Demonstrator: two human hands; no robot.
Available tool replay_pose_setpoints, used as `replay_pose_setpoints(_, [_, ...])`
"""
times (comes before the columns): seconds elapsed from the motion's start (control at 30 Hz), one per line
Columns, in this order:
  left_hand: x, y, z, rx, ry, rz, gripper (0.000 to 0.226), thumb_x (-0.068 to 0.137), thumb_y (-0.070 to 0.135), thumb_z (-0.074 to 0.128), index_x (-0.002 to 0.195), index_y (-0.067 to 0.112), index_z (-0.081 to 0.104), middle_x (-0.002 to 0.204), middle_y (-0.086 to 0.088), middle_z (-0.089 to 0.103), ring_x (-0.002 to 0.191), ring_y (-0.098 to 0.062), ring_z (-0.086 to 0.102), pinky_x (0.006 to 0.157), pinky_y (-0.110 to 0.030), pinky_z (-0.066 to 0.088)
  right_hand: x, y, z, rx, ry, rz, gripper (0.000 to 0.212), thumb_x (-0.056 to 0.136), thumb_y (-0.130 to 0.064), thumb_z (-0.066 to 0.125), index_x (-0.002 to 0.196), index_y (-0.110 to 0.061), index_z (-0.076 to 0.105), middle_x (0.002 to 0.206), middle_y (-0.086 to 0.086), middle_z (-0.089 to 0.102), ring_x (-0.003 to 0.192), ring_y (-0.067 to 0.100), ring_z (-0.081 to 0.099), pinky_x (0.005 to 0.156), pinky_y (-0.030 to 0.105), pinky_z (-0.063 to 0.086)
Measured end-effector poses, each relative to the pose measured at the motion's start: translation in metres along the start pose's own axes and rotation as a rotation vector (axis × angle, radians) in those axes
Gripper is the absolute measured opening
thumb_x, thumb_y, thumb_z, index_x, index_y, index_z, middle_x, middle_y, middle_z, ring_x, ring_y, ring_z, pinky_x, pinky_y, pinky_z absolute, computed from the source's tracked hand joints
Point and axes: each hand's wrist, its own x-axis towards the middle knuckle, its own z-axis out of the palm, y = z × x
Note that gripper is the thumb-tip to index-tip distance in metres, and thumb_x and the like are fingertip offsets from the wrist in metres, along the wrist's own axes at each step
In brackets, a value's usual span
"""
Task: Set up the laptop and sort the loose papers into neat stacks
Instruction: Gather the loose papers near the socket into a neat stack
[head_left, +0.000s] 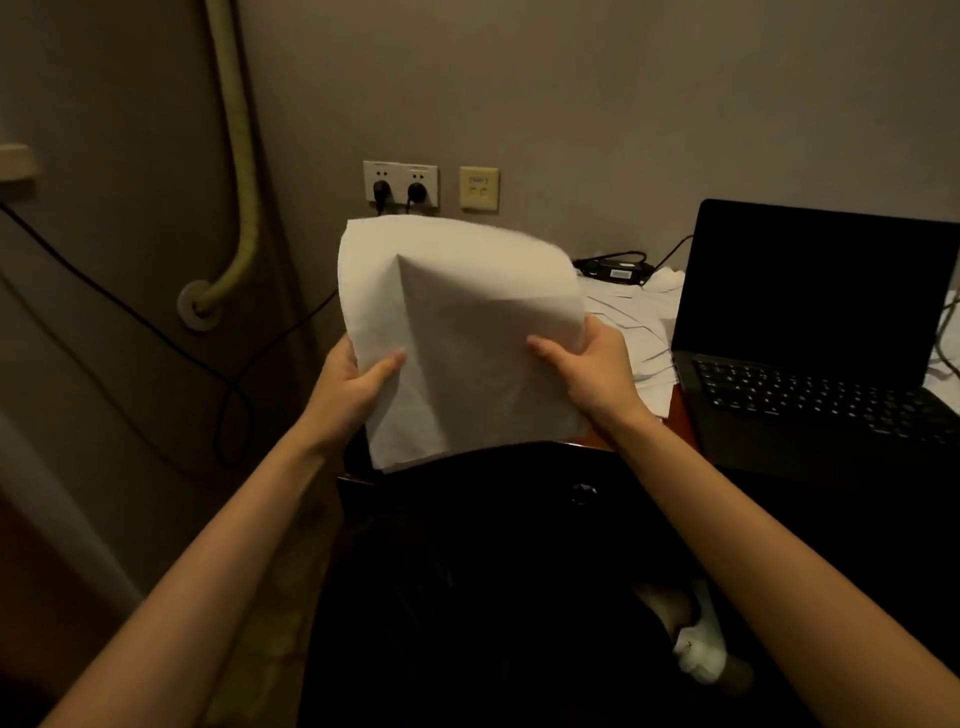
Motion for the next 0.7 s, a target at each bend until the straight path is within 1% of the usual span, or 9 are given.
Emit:
replay_pose_setpoints(0.1, [0.018,0.009,0.008,0.008,0.166,0.100,0.024,0.091,0.010,0.058,0.113,0.016,0.052,0.101,0.008,0.062,0.085,0.004,0.065,0.073,-0.017,0.054,0.014,-0.007,0.011,-0.037,0.088,-0.125,0.025,0.084,-0.013,0.069,0.108,-0.014,0.062,0.098,-0.001,0.065,0.092,0.013,0.062,0.081,0.024,0.052])
replay_pose_setpoints(0.2, [0.031,0.006,0.015,-0.053,0.311,0.101,0.023,0.089,0.010,0.061,0.112,0.013,0.057,0.099,0.009,0.064,0.084,0.004,0.065,0.072,-0.017,0.054,0.025,0.000,0.018,0.019,0.120,-0.106,0.031,0.086,-0.012,0.067,0.112,-0.019,0.053,0.098,-0.011,0.059,0.088,-0.001,0.057,0.073,0.009,0.048])
replay_pose_setpoints(0.23, [0.033,0.002,0.016,-0.078,0.321,0.066,0.025,0.089,0.011,0.062,0.114,0.012,0.057,0.099,0.010,0.064,0.084,0.004,0.065,0.072,-0.017,0.054,0.027,0.006,0.019,0.059,0.114,-0.075,0.031,0.086,-0.012,0.067,0.111,-0.019,0.051,0.097,-0.013,0.058,0.088,-0.002,0.057,0.073,0.010,0.048])
replay_pose_setpoints(0.3, [0.036,-0.012,0.017,-0.091,0.277,-0.039,0.029,0.090,0.014,0.061,0.118,0.012,0.056,0.101,0.011,0.064,0.086,0.001,0.065,0.069,-0.016,0.054,0.031,0.023,0.021,0.087,0.051,0.006,0.031,0.087,-0.016,0.066,0.114,-0.018,0.052,0.102,-0.010,0.059,0.094,0.003,0.058,0.078,0.021,0.051])
replay_pose_setpoints(0.4, [0.036,-0.034,0.015,-0.087,0.218,-0.194,0.026,0.090,0.019,0.061,0.116,0.016,0.058,0.103,0.008,0.065,0.095,-0.009,0.064,0.073,-0.022,0.054,0.035,0.041,0.025,0.007,-0.041,0.065,0.021,0.092,-0.017,0.060,0.113,-0.017,0.060,0.105,-0.005,0.065,0.096,0.011,0.061,0.086,0.036,0.054])
replay_pose_setpoints(0.47, [0.037,-0.040,0.015,-0.098,0.243,-0.237,0.024,0.089,0.020,0.062,0.112,0.017,0.059,0.102,0.006,0.066,0.094,-0.011,0.065,0.079,-0.028,0.054,0.040,0.041,0.028,-0.094,-0.016,0.006,0.014,0.093,-0.014,0.057,0.105,-0.012,0.065,0.096,-0.002,0.066,0.087,0.012,0.062,0.081,0.036,0.054])
replay_pose_setpoints(0.53, [0.043,-0.040,0.015,-0.067,0.257,-0.262,0.016,0.088,0.019,0.063,0.104,0.018,0.060,0.097,0.006,0.066,0.088,-0.010,0.065,0.075,-0.027,0.055,0.050,0.037,0.032,-0.188,0.017,-0.044,0.012,0.092,-0.013,0.057,0.096,-0.010,0.068,0.088,0.001,0.067,0.082,0.017,0.062,0.074,0.033,0.050])
replay_pose_setpoints(0.6, [0.054,-0.038,0.015,-0.028,0.256,-0.302,0.011,0.088,0.014,0.065,0.098,0.016,0.061,0.089,0.006,0.065,0.082,-0.012,0.063,0.069,-0.023,0.054,0.064,0.035,0.034,-0.223,0.034,0.022,0.012,0.091,-0.015,0.057,0.091,-0.009,0.067,0.087,0.005,0.067,0.082,0.021,0.062,0.071,0.033,0.048])
replay_pose_setpoints(0.7, [0.072,-0.039,0.015,-0.056,0.261,-0.350,0.014,0.087,0.007,0.064,0.101,0.009,0.062,0.088,0.001,0.066,0.081,-0.016,0.064,0.069,-0.024,0.056,0.088,0.045,0.031,-0.190,-0.011,0.199,0.016,0.092,-0.025,0.057,0.096,-0.012,0.064,0.096,0.006,0.068,0.090,0.024,0.063,0.079,0.039,0.052])
